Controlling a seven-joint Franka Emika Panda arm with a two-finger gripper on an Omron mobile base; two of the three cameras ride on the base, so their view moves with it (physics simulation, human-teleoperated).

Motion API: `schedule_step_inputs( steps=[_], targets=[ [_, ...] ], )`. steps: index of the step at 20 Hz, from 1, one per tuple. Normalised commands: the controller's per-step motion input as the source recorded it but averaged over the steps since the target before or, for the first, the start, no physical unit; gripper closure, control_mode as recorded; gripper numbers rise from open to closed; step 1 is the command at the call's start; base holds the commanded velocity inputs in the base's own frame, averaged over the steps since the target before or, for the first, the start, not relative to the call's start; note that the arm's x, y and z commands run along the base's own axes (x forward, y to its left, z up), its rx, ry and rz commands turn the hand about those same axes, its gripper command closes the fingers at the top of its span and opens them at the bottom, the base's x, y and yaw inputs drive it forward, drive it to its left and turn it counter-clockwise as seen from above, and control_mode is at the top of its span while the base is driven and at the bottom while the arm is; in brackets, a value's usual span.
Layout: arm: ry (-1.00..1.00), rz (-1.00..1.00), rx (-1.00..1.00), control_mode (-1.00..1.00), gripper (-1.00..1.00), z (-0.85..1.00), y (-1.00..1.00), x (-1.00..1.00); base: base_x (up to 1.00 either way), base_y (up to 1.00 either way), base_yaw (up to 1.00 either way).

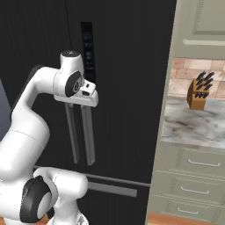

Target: There is a bowl on the dining counter. Grab a lemon wedge from the fridge and place it in the bowl. Then get the liquor bottle and glass cup from the cabinet and place them next to the bowl.

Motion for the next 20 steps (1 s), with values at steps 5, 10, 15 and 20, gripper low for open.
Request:
schedule_step_inputs(
  steps=[5, 10, 15, 20],
  targets=[
    [0.0, 0.0, 0.0, 1.0, -1.0, 0.0, 0.0, 0.0, -0.22, -0.05, 0.0],
    [0.0, 0.0, 0.0, 1.0, -1.0, 0.0, 0.0, 0.0, -0.65, -0.3, -0.03],
    [0.0, 0.0, 0.0, 1.0, -1.0, 0.0, 0.0, 0.0, -0.38, -0.32, -0.01],
    [0.0, 0.0, 0.0, 1.0, -1.0, 0.0, 0.0, 0.0, -0.29, -0.16, 0.0]
  ],
)
